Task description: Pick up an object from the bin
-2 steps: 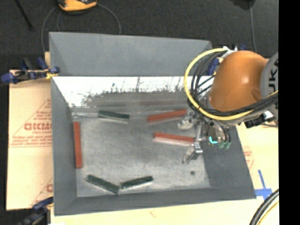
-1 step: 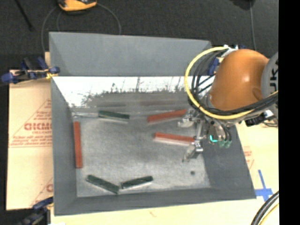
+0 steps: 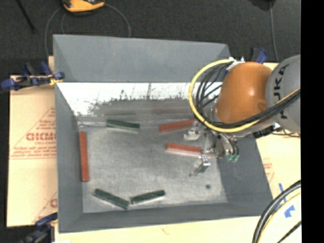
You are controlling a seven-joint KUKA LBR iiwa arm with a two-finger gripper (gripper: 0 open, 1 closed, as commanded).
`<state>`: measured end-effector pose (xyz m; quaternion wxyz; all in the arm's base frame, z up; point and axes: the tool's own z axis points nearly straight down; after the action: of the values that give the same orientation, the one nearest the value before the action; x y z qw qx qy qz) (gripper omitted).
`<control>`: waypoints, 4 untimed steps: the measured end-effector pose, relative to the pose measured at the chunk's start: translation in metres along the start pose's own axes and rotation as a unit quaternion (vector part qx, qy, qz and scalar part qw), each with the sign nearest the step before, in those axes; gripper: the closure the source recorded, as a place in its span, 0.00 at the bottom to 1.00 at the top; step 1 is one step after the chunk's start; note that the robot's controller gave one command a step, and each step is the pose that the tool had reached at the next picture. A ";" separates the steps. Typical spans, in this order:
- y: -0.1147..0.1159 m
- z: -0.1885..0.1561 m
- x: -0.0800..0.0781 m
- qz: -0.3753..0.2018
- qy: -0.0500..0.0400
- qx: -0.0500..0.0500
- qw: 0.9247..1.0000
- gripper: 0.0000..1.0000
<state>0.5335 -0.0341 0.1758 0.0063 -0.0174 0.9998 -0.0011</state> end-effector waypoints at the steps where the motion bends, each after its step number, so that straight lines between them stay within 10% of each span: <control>1: 0.020 0.073 -0.023 -0.036 0.004 -0.001 0.999 1.00; 2: 0.020 0.073 -0.023 -0.037 0.004 -0.001 0.999 0.00; 3: 0.020 0.073 -0.023 -0.037 0.004 -0.001 0.999 0.00; 4: -0.043 0.096 -0.058 0.073 0.005 -0.005 0.997 1.00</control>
Offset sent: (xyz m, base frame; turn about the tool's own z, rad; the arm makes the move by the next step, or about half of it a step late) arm 0.0000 0.0000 0.0000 0.0000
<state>0.5942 -0.0753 0.0803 0.0012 0.0556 0.9984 0.0039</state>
